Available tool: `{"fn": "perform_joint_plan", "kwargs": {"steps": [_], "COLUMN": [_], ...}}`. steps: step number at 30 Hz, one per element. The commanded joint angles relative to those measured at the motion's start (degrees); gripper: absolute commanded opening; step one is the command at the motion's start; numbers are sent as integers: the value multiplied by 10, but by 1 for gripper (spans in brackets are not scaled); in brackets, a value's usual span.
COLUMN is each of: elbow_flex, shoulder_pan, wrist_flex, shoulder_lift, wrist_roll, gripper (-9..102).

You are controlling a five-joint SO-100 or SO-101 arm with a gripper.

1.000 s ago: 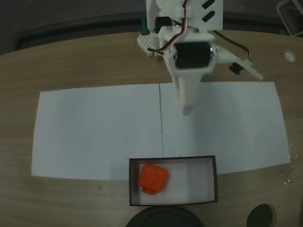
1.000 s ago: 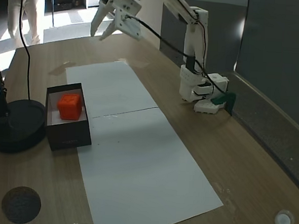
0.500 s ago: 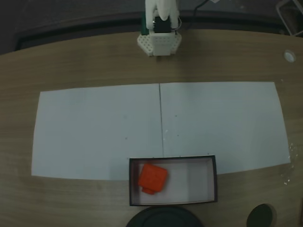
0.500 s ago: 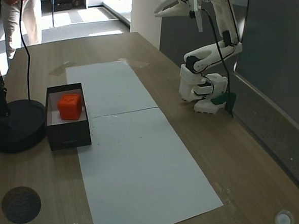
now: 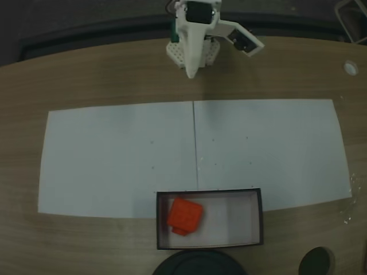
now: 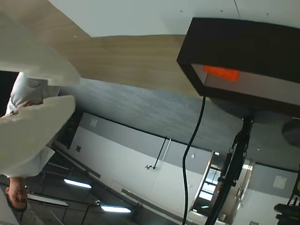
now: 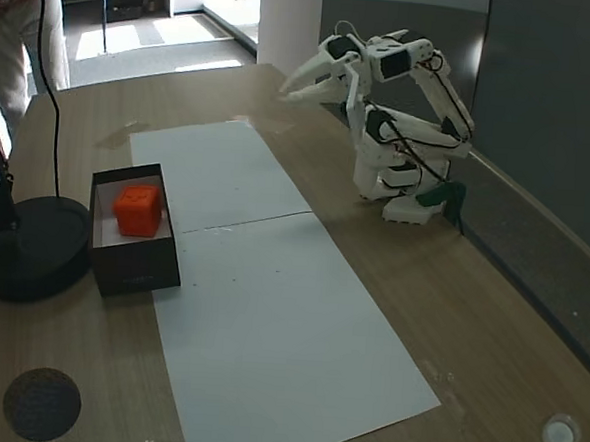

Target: Grab a orange square and put it in the box.

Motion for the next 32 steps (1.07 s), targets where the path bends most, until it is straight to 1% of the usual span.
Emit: {"fn": "perform_joint_plan", "kwargs": {"steps": [1,4,6,12,15,17,19,20,32], "elbow_flex": [33,93,136,252,253,243,227,224,224], "shoulder_pan": [-4,-7,-26,-83,-86,-89,-99,-98,-98], "wrist_flex": [-25,-40,-44,-40,-36,3,64,76,73], "shoulder_lift": [8,11,11,11,11,11,11,11,11], "wrist_roll": [39,113,142,146,146,145,145,144,147], "gripper": [0,0,0,0,0,0,0,0,0]}}
